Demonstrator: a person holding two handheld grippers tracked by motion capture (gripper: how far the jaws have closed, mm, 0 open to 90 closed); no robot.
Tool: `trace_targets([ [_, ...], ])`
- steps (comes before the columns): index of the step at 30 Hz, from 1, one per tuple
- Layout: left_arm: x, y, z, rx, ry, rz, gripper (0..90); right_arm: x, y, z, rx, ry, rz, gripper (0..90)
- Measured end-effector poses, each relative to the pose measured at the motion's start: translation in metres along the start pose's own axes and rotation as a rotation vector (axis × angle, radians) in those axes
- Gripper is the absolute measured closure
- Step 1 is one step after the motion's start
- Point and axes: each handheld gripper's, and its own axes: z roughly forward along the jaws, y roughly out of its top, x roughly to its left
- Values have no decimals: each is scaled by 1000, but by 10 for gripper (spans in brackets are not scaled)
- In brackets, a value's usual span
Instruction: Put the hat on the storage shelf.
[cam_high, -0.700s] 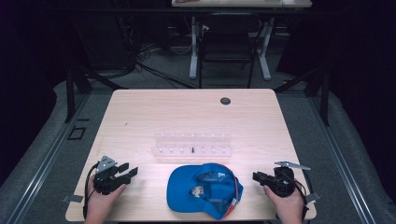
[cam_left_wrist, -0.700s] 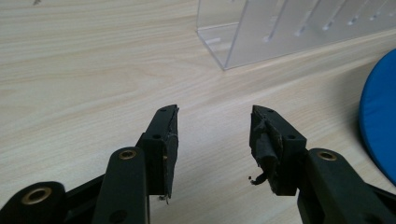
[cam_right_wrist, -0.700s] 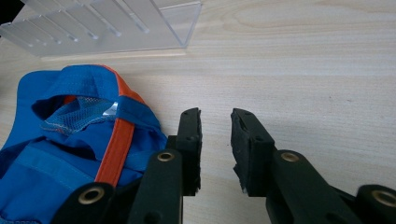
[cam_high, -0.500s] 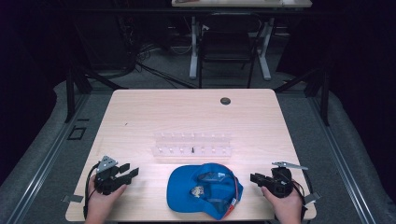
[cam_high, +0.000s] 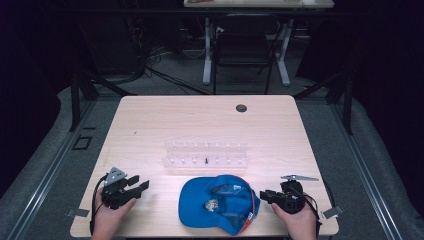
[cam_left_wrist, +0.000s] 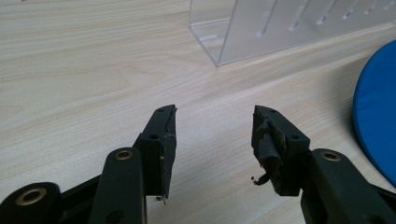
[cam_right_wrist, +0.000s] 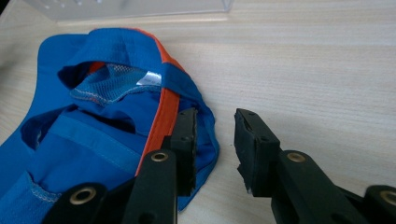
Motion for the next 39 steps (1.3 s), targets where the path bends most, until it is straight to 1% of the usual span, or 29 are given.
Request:
trace_targets([
  [1, 0, 0, 0, 8, 0, 4, 507, 1, 0, 1, 11, 0, 1, 689],
  [2, -1, 0, 1, -3, -2, 3, 507, 1, 0, 2, 15, -1, -2, 687],
  [3, -2, 0, 1, 3, -2, 9, 507, 1, 0, 3, 18, 2, 0, 685],
  [4, -2, 1, 1, 3, -3, 12, 507, 1, 0, 3, 35, 3, 5, 681],
  [5, -2, 1, 1, 4, -4, 12, 507, 2, -1, 5, 34, 1, 10, 678],
  [8, -2, 0, 1, 3, -3, 12, 507, 4, -2, 8, 57, 1, 7, 668],
  [13, -2, 1, 1, 1, -2, 10, 507, 8, -2, 14, 87, -8, -6, 661],
  [18, -2, 1, 1, 1, -1, 13, 507, 13, -2, 18, 98, -22, -20, 662],
  [19, -2, 1, 1, 1, -2, 13, 507, 16, -1, 20, 106, -42, -29, 669],
  [20, -2, 1, 1, 1, -2, 13, 507, 16, -1, 20, 106, -42, -29, 669],
  [21, -2, 1, 2, 1, -1, 14, 507, 19, -1, 22, 118, -65, -42, 677],
  [22, -2, 1, 2, 1, -1, 14, 507, 19, -1, 22, 118, -65, -42, 677],
  [23, -2, 1, 2, 0, -2, 14, 507, 20, -2, 24, 133, -82, -65, 684],
  [24, -2, 1, 2, -1, -2, 12, 507, 20, -2, 24, 133, -82, -65, 684],
  [30, -2, 1, 2, -1, -1, 13, 507, 30, -2, 28, 149, -146, -120, 711],
  [31, -2, 1, 2, -1, -1, 13, 507, 31, -2, 28, 151, -151, -125, 719],
  [35, -3, 0, 3, 3, 1, 13, 507, 36, -2, 30, 162, -193, -152, 780],
  [36, -3, 0, 3, 4, 1, 13, 507, 37, -1, 30, 175, -195, -156, 804],
  [39, -2, 0, 3, 9, 0, 15, 507, 38, 0, 32, 182, -200, -157, 855],
])
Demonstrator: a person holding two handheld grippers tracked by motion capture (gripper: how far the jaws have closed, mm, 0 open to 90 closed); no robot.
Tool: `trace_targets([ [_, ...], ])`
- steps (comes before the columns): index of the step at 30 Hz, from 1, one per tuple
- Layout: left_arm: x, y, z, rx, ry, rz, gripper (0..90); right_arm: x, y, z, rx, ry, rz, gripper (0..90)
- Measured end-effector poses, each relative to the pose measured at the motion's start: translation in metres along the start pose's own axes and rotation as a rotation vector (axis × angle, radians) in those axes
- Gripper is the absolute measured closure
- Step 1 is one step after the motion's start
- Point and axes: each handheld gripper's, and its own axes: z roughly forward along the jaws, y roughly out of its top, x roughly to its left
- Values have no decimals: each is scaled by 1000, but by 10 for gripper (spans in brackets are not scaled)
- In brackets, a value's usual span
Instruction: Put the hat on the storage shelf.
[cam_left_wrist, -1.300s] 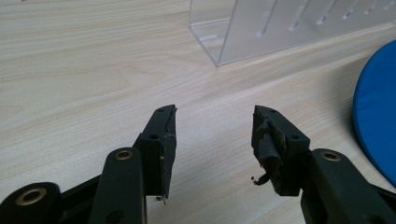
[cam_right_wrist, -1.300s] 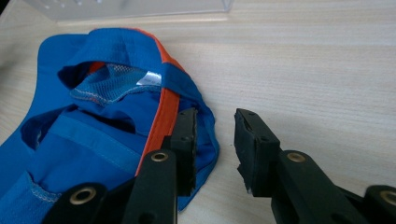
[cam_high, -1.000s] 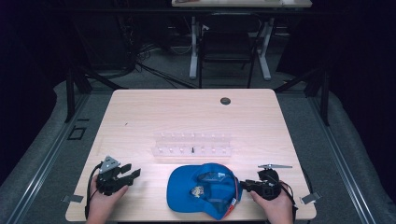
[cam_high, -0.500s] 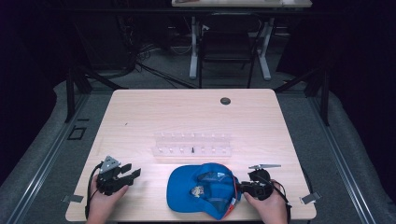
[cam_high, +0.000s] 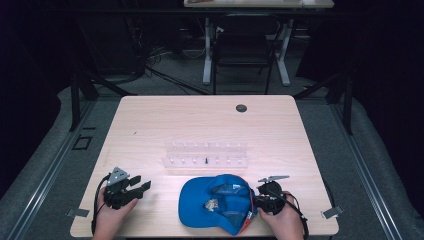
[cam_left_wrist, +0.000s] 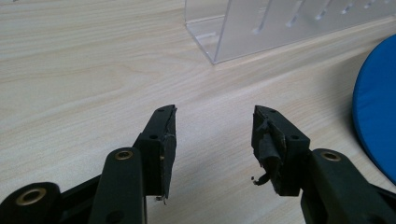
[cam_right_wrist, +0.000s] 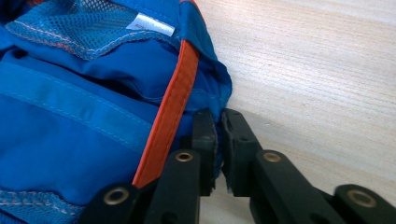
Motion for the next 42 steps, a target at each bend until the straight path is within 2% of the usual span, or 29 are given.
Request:
trace_targets([
  [12, 0, 0, 0, 1, 2, -3, 508, -6, 8, 0, 70, 32, 42, 900],
  [18, 1, 0, 0, -4, 5, -5, 509, -11, 9, -4, 61, 53, 68, 900],
  [19, 1, 0, 0, -2, 7, -5, 510, -13, 10, -5, 61, 68, 80, 900],
  [26, 0, 0, 0, -3, 7, -1, 510, -24, 13, -11, 90, 65, 96, 900],
  [28, -1, 0, 1, -1, 3, 0, 511, -29, 17, -14, 124, 72, 95, 900],
  [32, -2, 0, 1, 0, 2, 0, 511, -33, 23, -19, 155, 66, 79, 900],
  [34, -2, 0, 1, 3, -1, 6, 511, -38, 32, -26, 178, 49, 65, 900],
  [39, -2, 0, 1, -2, 2, 3, 511, -43, 49, -35, 218, 50, 67, 900],
  [41, -2, 0, 0, -2, 0, 0, 511, -43, 51, -36, 225, 40, 64, 900],
  [42, -1, 0, 1, -3, -4, 0, 511, -44, 56, -38, 255, 15, 43, 900],
])
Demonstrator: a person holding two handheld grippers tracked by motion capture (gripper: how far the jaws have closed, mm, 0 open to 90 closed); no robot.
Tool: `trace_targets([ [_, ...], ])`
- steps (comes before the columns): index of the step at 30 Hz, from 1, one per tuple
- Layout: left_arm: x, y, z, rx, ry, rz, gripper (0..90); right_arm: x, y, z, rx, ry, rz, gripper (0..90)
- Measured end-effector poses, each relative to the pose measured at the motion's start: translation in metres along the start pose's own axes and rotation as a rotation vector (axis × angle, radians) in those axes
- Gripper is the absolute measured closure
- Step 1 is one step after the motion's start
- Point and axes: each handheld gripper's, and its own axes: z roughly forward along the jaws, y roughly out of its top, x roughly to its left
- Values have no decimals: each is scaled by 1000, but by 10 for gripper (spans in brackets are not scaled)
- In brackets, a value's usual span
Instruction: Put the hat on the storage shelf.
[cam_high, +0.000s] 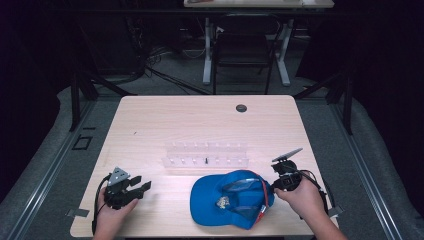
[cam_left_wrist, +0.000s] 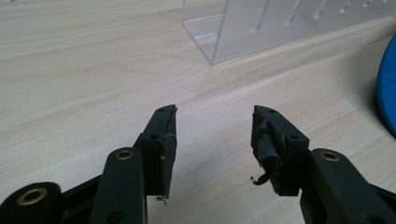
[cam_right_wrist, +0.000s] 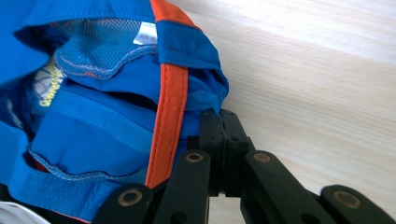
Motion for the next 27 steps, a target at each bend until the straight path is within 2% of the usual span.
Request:
trace_targets([
  [1, 0, 0, 0, 0, 0, 0, 511, 0, 0, 0, 0, 0, 0, 900],
  [3, 0, 0, 0, 1, 1, 0, 511, 0, 4, -2, 21, -29, -9, 900],
  [5, 0, 0, 0, -1, -1, -2, 511, 0, 7, -4, 19, -42, 4, 900],
  [6, 0, 0, 0, 1, 0, -1, 511, -1, 12, -9, 52, -47, -7, 900],
  [10, -1, 0, 0, 2, 2, -2, 511, -2, 17, -14, 52, -63, 11, 900],
  [12, -1, 0, 1, 2, 0, 2, 511, -3, 21, -19, 67, -77, 1, 900],
  [14, -2, 0, 0, 5, -2, 1, 512, -1, 23, -23, 55, -82, 9, 900],
  [15, -2, 0, 0, 6, -2, 2, 512, 0, 25, -27, 77, -91, 1, 900],
  [17, -2, 0, 1, 9, -3, 7, 512, 4, 28, -32, 62, -93, 7, 900],
  [19, -2, 0, 1, 9, -4, 6, 512, 7, 32, -38, 81, -97, -5, 900],
  [21, -2, 0, 1, 16, -3, 8, 512, 9, 35, -43, 83, -93, 8, 900],
  [23, -2, 0, 1, 16, -2, 8, 512, 10, 38, -48, 94, -82, 5, 900],
  [27, -2, -1, 1, 5, 0, 3, 512, 14, 43, -63, 83, -60, 22, 900],
])
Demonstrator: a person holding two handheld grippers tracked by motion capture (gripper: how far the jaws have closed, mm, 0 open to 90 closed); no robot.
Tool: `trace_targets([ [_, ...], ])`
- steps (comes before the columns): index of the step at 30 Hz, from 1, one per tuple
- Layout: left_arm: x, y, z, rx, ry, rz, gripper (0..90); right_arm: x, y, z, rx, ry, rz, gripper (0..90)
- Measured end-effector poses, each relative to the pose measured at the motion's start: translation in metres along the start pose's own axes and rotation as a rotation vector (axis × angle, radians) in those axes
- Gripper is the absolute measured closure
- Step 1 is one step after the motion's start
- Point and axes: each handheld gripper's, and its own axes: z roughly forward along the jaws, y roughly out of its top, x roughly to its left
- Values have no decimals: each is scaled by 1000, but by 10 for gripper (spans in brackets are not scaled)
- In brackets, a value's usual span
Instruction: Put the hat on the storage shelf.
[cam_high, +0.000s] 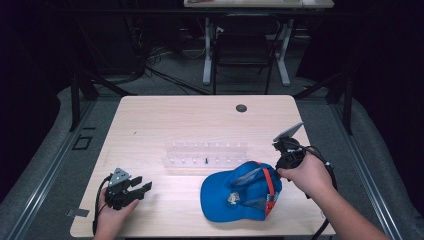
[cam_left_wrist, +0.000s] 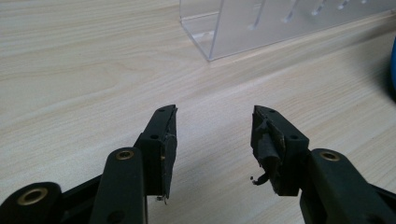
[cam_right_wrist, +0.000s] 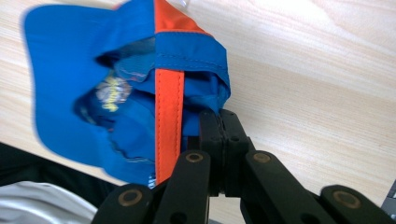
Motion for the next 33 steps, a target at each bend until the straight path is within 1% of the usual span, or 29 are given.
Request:
trace_targets([
  [1, 0, 0, 0, -1, 0, 0, 512, 1, 1, -6, 2, 14, 6, 900],
  [2, 0, 0, 0, -1, 0, -1, 512, 1, 1, -6, 2, 14, 6, 900],
  [3, 0, 0, 0, -3, 0, 1, 512, 1, 2, -10, -14, 37, 13, 900],
  [4, 0, 0, 0, -3, 0, 1, 512, 1, 2, -10, -14, 37, 13, 900],
  [5, 0, 0, 0, -2, 0, 1, 512, 1, 3, -14, 7, 43, 0, 900],
  [6, 0, 0, 0, -2, 1, -2, 512, 3, 2, -16, -16, 57, 26, 900],
  [7, 0, 0, 0, 2, 1, -1, 512, 2, 3, -21, 2, 84, 25, 900],
  [8, 0, 0, 0, 3, 0, 0, 512, 2, 3, -21, 2, 84, 25, 900],
  [9, 0, 0, 0, 0, 1, 0, 512, 1, 3, -23, 3, 100, 23, 900],
  [10, 0, 0, 0, 1, 0, 0, 512, 2, 2, -25, -2, 114, 37, 900],
  [11, 0, 0, 0, 1, 0, 0, 513, 1, 2, -28, -7, 149, 42, 900],
  [12, 0, 0, 0, 1, 0, 0, 513, 1, 2, -28, -7, 149, 42, 900],
  [13, 0, 0, 0, 1, 1, 0, 513, 2, 1, -30, -17, 168, 54, 900],
  [15, 0, 0, 0, 3, 0, 1, 513, 1, 1, -36, -12, 208, 53, 900],
  [16, 0, 0, 0, 4, -1, 0, 513, 1, 1, -38, -23, 234, 63, 900],
  [17, 0, 0, 0, 5, -1, 1, 513, 1, 1, -43, -29, 273, 68, 900],
  [18, 0, 0, 0, 5, -1, 1, 513, 1, 1, -43, -29, 273, 68, 900],
  [19, 0, 0, 0, 4, -1, 1, 513, 0, 1, -46, -36, 300, 74, 900],
  [20, 0, 0, 0, 8, 0, 3, 513, 0, 1, -46, -36, 300, 74, 900],
  [21, 0, 0, 0, 8, 1, 3, 513, -1, 1, -50, -31, 331, 65, 900],
  [22, 0, 0, 0, 2, 0, 2, 513, -1, 1, -50, -31, 331, 65, 900],
  [25, 0, 0, 0, 7, -2, 1, 513, 1, 1, -55, -32, 384, 66, 900],
  [26, 0, 0, 0, 7, -2, 1, 512, 1, 1, -55, -32, 384, 66, 900],
  [27, 0, 0, 0, 5, -2, 1, 512, 3, 1, -57, -40, 400, 78, 900],
  [29, -1, 0, 0, 8, 0, 2, 513, 4, 0, -60, -41, 431, 81, 900],
  [30, -1, 0, 0, 8, 0, 2, 513, 5, 0, -62, -44, 453, 80, 900],
  [31, -1, 0, 0, 8, 0, 2, 512, 5, 0, -66, -36, 488, 76, 900],
  [32, -1, 0, 0, 8, 0, 2, 512, 5, 0, -66, -47, 510, 78, 900],
  [33, -1, 0, 0, 8, 0, 2, 512, 5, 0, -66, -47, 510, 78, 900],
])
